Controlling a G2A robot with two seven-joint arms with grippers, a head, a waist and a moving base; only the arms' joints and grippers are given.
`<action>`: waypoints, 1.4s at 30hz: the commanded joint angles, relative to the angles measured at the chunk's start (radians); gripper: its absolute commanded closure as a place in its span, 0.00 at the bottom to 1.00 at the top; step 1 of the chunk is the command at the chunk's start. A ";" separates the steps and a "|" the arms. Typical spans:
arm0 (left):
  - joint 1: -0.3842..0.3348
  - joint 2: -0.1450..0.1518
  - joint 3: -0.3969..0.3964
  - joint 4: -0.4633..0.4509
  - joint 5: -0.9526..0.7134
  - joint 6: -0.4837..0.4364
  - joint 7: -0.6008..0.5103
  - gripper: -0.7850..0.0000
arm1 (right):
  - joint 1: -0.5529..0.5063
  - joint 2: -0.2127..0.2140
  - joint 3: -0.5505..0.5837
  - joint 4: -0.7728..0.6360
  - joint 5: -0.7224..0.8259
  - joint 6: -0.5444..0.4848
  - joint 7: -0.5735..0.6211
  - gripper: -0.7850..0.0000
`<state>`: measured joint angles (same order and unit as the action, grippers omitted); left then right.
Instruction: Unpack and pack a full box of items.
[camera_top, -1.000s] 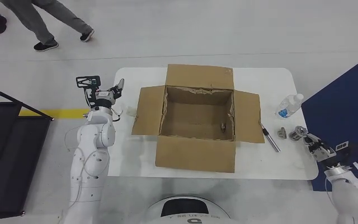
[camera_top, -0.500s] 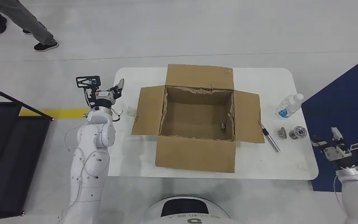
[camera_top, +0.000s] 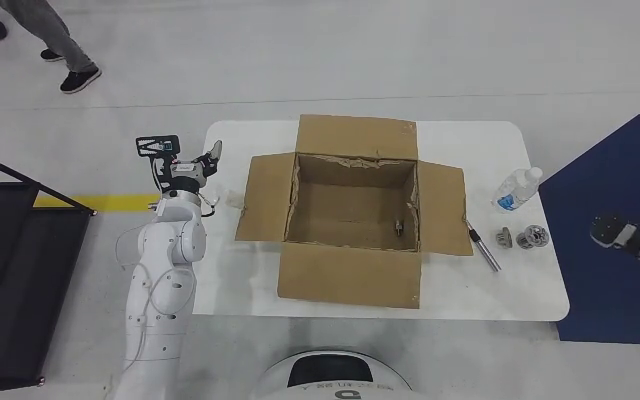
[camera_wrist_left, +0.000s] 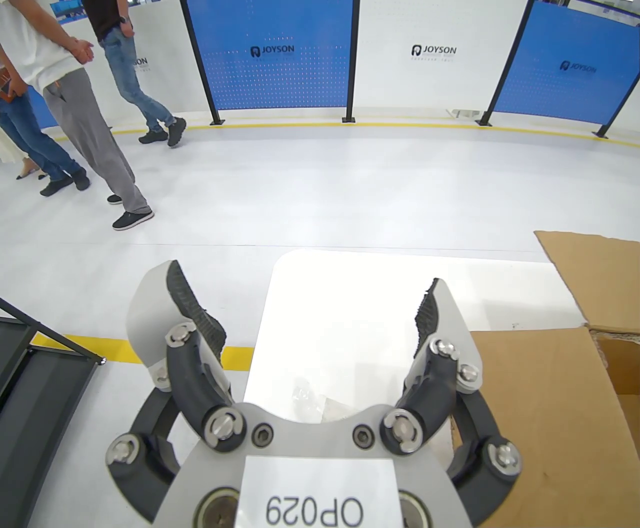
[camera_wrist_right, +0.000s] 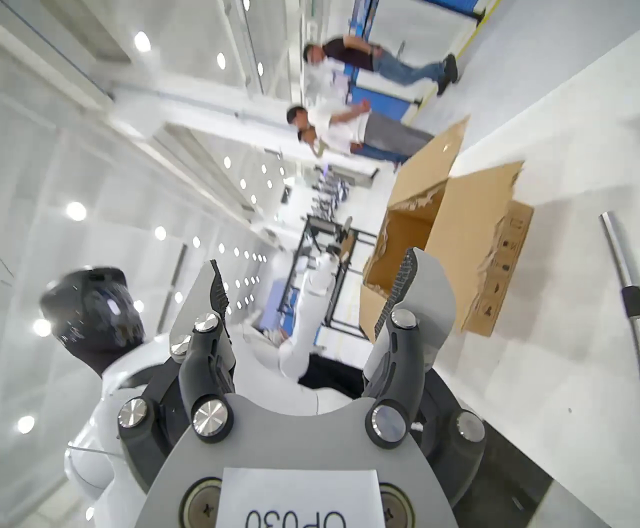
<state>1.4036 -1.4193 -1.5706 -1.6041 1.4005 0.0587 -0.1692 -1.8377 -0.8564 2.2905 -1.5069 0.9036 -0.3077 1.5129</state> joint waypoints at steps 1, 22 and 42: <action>0.000 0.000 0.000 0.000 0.000 0.000 0.000 0.00 | -0.045 -0.011 -0.027 -0.151 -0.057 -0.021 -0.021 0.20; 0.000 0.000 0.000 0.000 0.000 0.000 0.000 0.00 | -0.024 -0.021 -0.329 -0.549 -0.368 0.073 -0.243 0.00; 0.000 0.000 0.000 0.000 0.000 0.000 0.000 0.00 | 0.336 0.037 -0.549 -0.809 -0.918 0.534 -0.214 0.00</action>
<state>1.4036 -1.4193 -1.5706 -1.6041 1.4005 0.0587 -0.1692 -1.5951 -0.8242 1.8333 -2.3394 0.0313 0.1711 1.2798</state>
